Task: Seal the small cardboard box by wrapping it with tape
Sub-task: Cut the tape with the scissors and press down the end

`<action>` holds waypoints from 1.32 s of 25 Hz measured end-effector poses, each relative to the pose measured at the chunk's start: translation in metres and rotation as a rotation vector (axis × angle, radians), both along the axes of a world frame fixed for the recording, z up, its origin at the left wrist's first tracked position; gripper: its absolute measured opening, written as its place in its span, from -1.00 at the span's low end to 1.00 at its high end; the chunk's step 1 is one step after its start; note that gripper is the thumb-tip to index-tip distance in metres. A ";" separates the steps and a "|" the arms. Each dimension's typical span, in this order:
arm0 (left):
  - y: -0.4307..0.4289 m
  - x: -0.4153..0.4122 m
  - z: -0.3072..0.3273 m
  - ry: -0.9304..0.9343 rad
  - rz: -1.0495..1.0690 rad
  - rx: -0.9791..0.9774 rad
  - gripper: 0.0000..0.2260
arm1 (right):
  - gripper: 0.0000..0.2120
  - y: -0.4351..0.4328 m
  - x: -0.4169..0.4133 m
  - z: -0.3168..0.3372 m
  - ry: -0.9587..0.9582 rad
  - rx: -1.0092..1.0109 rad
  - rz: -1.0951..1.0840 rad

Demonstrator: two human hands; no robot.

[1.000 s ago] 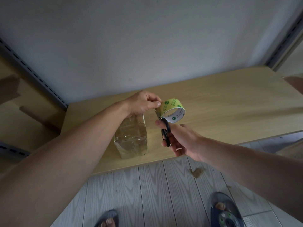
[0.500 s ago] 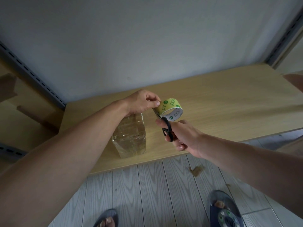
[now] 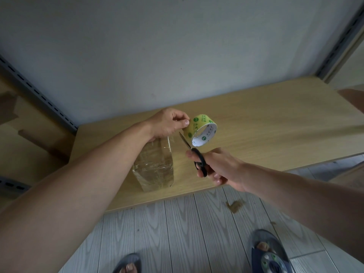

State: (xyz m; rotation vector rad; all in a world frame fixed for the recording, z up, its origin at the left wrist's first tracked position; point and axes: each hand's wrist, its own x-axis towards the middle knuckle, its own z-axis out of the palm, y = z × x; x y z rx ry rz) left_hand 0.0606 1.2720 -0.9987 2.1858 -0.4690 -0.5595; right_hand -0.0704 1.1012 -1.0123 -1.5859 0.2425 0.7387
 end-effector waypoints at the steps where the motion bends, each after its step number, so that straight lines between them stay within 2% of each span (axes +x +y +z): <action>1: 0.000 0.000 0.000 -0.001 0.030 -0.026 -0.84 | -0.65 -0.001 -0.002 -0.004 -0.005 -0.026 0.047; 4: 0.000 0.000 -0.001 -0.023 0.115 -0.063 -0.87 | -0.55 -0.007 -0.004 -0.018 -0.087 -0.302 0.134; 8: -0.001 0.000 -0.003 -0.029 0.147 -0.042 -0.88 | -0.53 -0.037 0.005 -0.027 -0.375 -0.949 0.220; 11: -0.002 -0.001 -0.001 -0.025 0.139 -0.038 -0.89 | -0.53 -0.056 0.020 -0.022 -0.406 -1.165 0.218; 14: -0.001 -0.002 0.000 -0.037 0.147 -0.036 -0.87 | -0.54 -0.068 0.033 -0.026 -0.266 -1.174 0.225; 18: 0.001 -0.002 -0.001 -0.043 0.134 -0.028 -0.86 | -0.77 -0.075 0.047 -0.026 -0.135 -0.981 0.204; 20: 0.002 -0.002 0.000 -0.038 0.120 -0.015 -0.85 | -0.80 -0.068 0.053 -0.023 -0.248 -0.927 0.123; 22: 0.003 -0.001 0.000 -0.023 0.082 -0.012 -0.84 | -0.76 -0.054 0.057 -0.020 -0.436 -0.780 -0.034; 24: 0.007 0.000 0.001 0.004 0.058 -0.043 -0.84 | -0.73 -0.040 0.061 -0.016 -0.595 -0.705 -0.071; 27: 0.012 0.001 0.001 0.057 0.038 -0.100 -0.87 | -0.83 -0.030 0.067 -0.016 -0.748 -0.783 -0.116; 29: 0.011 0.000 -0.002 0.042 0.031 -0.125 -0.89 | -0.77 -0.030 0.070 -0.019 -0.767 -0.898 -0.142; 31: 0.007 -0.003 -0.005 -0.068 0.105 -0.199 -0.91 | -0.75 -0.034 0.071 -0.024 -0.688 -1.035 -0.087; 33: 0.006 -0.005 -0.007 -0.248 0.205 -0.283 -0.90 | -0.82 -0.039 0.069 -0.029 -0.553 -1.117 -0.023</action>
